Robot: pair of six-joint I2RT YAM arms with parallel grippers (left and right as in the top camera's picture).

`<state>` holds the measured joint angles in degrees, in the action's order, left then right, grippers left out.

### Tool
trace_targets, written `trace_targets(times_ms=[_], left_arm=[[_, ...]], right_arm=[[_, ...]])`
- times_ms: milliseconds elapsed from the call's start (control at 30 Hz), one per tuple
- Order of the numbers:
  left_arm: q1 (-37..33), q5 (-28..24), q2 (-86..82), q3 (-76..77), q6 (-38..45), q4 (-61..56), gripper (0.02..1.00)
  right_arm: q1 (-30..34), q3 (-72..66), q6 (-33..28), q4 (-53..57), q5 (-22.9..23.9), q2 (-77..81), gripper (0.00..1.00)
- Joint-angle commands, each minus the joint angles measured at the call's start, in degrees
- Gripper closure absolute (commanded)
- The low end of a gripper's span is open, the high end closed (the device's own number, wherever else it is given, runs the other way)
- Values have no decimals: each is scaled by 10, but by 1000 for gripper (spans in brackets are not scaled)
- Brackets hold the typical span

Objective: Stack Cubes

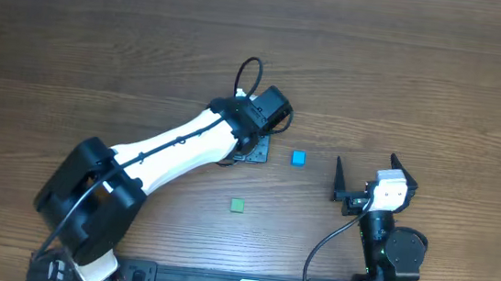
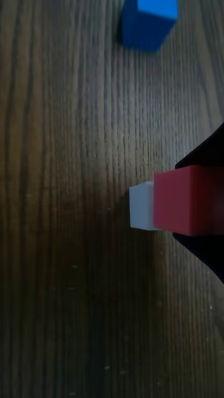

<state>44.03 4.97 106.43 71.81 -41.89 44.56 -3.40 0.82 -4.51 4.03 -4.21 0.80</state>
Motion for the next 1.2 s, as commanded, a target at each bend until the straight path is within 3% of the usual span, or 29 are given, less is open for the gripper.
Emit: trace_targets(times_ms=[33, 1200], left_arm=[[0, 9, 12, 12, -10, 1, 928], [0, 20, 21, 12, -10, -7, 851]], right_arm=[[3, -5, -1, -1, -5, -4, 7], [3, -5, -1, -1, -5, -4, 9]])
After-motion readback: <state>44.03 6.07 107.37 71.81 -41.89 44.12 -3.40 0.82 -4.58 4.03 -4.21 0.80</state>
